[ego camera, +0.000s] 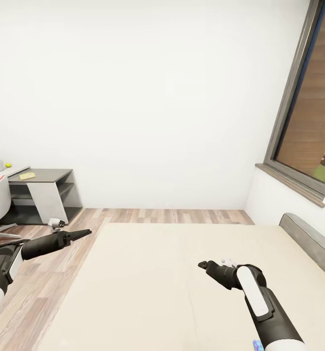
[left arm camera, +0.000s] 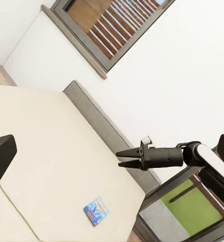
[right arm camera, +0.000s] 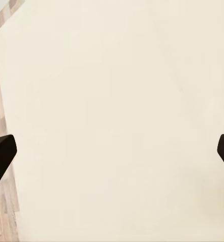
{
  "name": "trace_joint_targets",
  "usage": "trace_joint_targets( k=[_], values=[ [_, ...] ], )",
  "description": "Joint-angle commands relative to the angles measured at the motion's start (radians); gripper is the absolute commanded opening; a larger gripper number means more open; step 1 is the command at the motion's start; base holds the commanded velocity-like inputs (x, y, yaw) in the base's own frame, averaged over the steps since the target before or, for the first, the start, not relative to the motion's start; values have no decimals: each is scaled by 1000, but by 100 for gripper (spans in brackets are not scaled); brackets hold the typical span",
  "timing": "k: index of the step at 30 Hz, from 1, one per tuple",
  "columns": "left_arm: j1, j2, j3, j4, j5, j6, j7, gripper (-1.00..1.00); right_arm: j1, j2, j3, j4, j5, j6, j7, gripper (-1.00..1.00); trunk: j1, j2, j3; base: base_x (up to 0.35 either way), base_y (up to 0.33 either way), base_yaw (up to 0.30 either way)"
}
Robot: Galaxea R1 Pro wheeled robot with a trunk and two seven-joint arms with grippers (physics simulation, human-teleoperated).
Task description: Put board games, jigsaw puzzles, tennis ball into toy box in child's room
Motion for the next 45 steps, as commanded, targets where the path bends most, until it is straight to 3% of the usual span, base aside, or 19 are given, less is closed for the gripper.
trace_joint_targets(
  k=[1, 45],
  values=[
    [-1, 0, 0, 0, -1, 11, -4, 100, -1, 0, -1, -1, -10, 3, -9, 100, 1, -2, -2, 0, -227, 0],
    [-1, 0, 1, -1, -1, 10, -4, 100, -1, 0, -1, -1, -9, 3, -9, 100, 1, -2, -2, 0, -236, 0]
  ],
)
